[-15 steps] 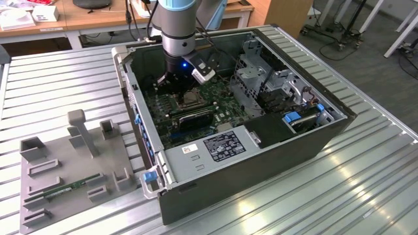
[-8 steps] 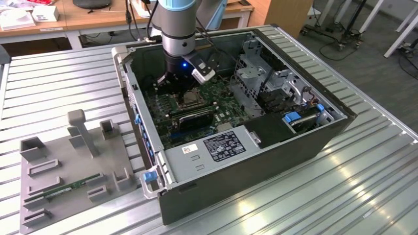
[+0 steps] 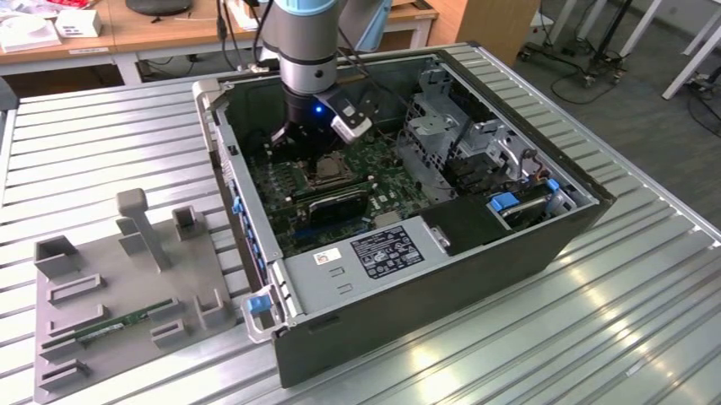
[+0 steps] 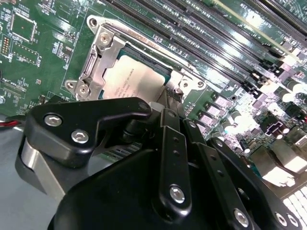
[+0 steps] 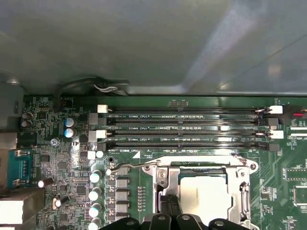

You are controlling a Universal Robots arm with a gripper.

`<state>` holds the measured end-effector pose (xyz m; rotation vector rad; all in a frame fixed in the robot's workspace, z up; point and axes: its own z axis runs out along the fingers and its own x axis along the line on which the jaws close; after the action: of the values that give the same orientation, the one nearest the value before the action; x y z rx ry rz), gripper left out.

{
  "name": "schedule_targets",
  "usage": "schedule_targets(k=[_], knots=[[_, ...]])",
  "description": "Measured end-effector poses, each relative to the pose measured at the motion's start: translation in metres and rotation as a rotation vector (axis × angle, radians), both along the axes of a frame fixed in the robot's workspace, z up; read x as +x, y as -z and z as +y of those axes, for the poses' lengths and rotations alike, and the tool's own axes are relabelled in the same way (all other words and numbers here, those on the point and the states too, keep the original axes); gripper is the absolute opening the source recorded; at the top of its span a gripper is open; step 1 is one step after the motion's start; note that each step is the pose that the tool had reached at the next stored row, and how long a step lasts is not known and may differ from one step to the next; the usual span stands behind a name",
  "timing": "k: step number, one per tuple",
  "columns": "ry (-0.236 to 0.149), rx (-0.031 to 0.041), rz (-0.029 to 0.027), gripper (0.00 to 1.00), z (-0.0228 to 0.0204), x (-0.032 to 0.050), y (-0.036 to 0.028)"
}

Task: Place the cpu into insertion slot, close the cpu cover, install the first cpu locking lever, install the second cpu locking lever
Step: 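Close the cpu cover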

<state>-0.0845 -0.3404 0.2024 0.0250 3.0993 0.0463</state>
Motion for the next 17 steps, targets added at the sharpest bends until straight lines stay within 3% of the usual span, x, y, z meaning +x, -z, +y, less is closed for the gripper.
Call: schedule_targets(k=[7, 17], knots=[[0.000, -0.0002, 0.0002, 0.11, 0.0000, -0.0001, -0.0077], [0.000, -0.0003, 0.0003, 0.11, 0.0000, -0.0001, -0.0264]])
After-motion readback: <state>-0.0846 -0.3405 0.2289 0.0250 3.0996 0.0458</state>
